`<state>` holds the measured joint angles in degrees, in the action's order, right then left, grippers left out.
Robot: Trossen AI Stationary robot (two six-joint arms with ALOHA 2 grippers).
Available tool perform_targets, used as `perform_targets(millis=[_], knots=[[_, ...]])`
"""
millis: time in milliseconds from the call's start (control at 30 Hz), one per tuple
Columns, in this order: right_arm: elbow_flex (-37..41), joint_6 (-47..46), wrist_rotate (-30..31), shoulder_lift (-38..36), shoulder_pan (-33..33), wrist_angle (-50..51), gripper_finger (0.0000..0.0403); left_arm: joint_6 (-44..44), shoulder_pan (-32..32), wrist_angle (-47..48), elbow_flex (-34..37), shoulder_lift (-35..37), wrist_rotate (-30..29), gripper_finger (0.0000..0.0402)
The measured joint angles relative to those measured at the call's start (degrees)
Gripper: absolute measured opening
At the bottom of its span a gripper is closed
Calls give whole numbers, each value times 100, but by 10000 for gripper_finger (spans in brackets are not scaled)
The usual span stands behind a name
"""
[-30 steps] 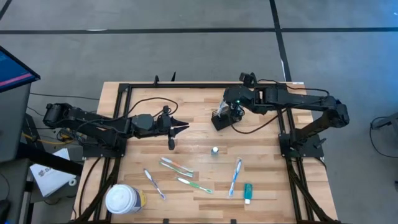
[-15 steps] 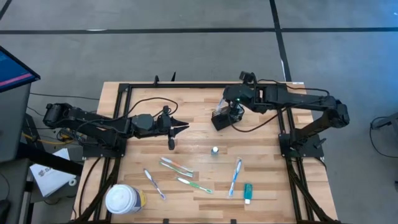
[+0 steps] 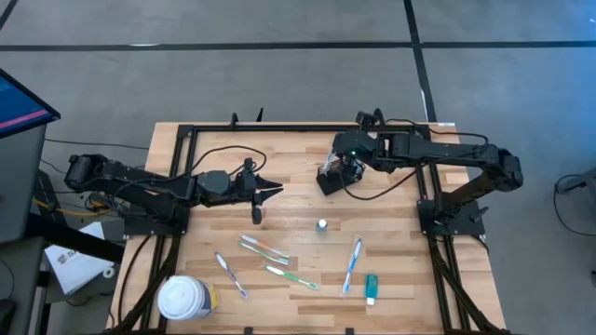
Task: Pick & Place toothbrushing station
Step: Put the blue toothbrush into the mesh organizer
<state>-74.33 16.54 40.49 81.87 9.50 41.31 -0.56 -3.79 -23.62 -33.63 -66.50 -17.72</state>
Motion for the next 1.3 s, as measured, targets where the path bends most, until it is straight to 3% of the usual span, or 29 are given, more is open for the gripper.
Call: perform_targets(millis=[1067,1300], knots=[[77,-153,-297,1,4,-110,0,0,0,0,0,0,0,40],[51,23,-149,483,-5,-332,0,2,0,-20,18,0,2,40]])
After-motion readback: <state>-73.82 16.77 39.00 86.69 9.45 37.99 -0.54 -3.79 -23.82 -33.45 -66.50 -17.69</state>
